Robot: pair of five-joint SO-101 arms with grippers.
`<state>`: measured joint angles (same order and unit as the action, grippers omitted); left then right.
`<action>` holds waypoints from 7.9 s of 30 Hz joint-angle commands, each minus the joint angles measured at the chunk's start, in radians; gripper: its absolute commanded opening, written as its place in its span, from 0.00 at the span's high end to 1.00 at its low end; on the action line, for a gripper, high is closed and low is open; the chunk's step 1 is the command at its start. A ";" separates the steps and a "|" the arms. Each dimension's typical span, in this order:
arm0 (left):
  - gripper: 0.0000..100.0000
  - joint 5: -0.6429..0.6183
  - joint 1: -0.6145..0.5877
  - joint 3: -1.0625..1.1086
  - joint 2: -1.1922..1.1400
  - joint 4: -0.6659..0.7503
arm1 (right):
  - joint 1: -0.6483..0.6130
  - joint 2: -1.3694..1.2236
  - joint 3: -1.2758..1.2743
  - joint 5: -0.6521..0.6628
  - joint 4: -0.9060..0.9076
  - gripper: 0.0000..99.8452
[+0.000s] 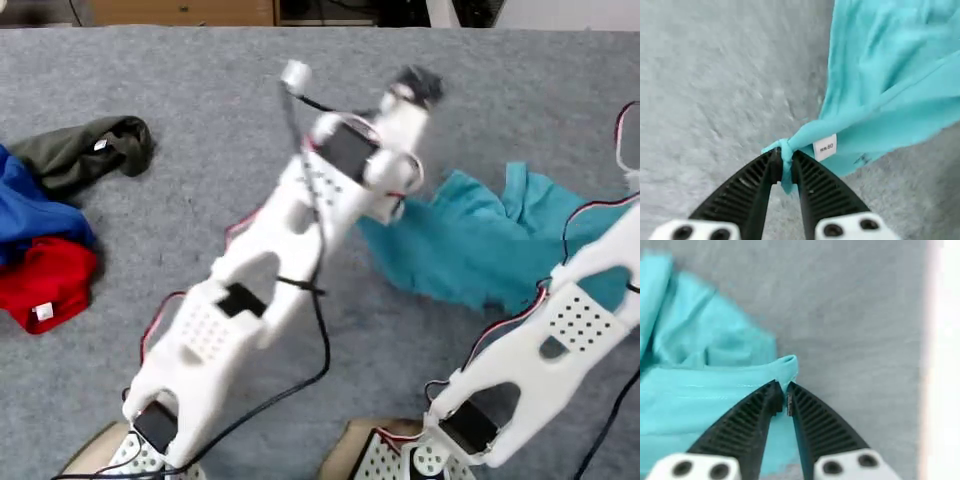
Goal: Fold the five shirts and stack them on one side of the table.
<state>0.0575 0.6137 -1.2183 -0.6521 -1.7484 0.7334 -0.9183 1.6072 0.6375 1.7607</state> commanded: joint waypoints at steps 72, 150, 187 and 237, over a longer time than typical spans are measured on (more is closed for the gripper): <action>0.98 -0.095 -0.554 0.899 0.584 0.988 | -0.437 0.120 0.053 -0.163 -0.448 1.00; 0.98 0.012 -0.385 1.786 1.129 0.666 | -0.041 0.650 -1.193 0.568 0.018 1.00; 0.98 0.091 -0.410 2.122 1.185 0.872 | 0.042 1.168 -2.219 0.743 -0.503 1.00; 0.98 -0.107 -0.437 1.557 0.616 0.942 | -0.334 0.679 -1.589 0.180 -0.554 0.96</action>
<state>-0.0269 0.1979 0.4480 0.0798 -0.8370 0.4173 -0.0990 -0.1557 0.9060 1.2283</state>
